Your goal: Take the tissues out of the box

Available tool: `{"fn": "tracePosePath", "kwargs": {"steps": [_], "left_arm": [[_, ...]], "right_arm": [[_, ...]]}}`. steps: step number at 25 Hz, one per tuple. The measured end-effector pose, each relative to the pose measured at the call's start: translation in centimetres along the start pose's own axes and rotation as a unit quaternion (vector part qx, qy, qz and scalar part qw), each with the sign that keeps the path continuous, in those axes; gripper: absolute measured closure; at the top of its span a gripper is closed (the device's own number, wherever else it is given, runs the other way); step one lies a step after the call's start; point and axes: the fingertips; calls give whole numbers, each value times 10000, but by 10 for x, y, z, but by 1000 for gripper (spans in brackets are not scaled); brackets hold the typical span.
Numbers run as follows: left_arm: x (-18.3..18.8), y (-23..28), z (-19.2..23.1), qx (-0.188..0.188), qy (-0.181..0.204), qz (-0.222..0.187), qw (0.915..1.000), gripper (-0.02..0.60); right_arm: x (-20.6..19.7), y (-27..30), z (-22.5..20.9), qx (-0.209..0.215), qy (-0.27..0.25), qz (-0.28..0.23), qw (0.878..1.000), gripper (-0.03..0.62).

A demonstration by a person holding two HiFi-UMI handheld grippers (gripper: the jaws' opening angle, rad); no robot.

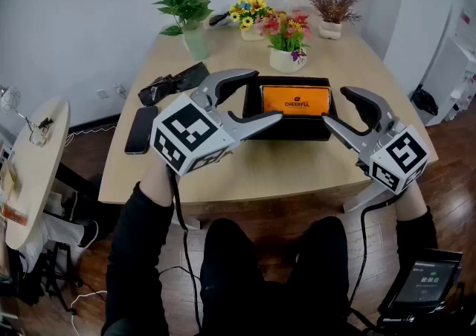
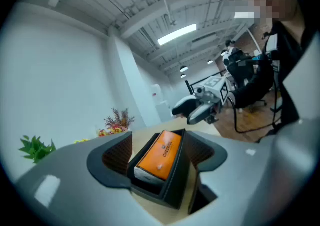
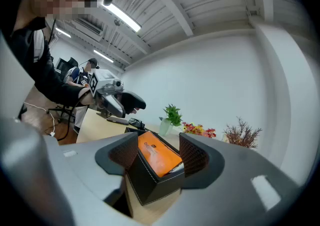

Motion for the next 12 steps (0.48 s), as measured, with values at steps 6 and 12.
{"fn": "tracePosePath", "kwargs": {"steps": [6,12], "left_arm": [[-32,31,24,-1237,248,1623,9787,261],[-60,51,29,-2107,-124,2698,9395,264]], "right_arm": [[-24,24,-5,1064,-85,854,9906,327],[-23,48,-7,1871,-339,1601,9686,316]]}}
Point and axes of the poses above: the fingertips, and each gripper's own axes: y forward along the fingers, z to its left, x out of its top, and after that the axes turned 15 degrees about -x, right-handed
